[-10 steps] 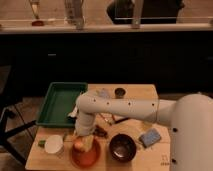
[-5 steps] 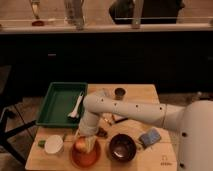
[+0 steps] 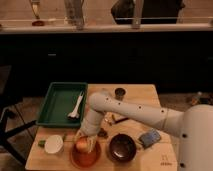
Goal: Place apple in red bowl
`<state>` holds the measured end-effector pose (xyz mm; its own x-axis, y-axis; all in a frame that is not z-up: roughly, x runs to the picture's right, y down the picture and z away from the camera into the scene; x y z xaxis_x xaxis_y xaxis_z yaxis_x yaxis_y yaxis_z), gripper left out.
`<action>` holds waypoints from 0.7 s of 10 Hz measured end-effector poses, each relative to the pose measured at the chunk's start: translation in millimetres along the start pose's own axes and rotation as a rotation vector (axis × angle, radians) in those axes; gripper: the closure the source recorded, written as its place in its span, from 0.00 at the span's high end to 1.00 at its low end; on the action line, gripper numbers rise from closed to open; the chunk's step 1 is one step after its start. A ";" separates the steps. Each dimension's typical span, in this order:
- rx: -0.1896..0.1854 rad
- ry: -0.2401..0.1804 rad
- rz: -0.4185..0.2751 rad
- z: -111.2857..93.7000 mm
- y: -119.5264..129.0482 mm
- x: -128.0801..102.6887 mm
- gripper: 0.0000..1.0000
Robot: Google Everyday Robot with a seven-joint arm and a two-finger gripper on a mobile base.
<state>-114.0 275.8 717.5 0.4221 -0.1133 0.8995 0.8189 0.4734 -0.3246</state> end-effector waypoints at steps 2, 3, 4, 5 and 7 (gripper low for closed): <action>-0.008 -0.009 -0.005 0.9 0.9 0.8 0.04; -0.014 -0.015 -0.004 0.7 2.6 2.0 0.13; -0.021 -0.021 -0.006 1.3 3.1 2.0 0.24; -0.027 -0.025 -0.008 2.3 3.1 1.4 0.34; -0.029 -0.030 -0.011 2.2 3.6 1.2 0.54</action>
<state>-111.5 279.2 718.0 0.4015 -0.0916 0.9113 0.8344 0.4469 -0.3227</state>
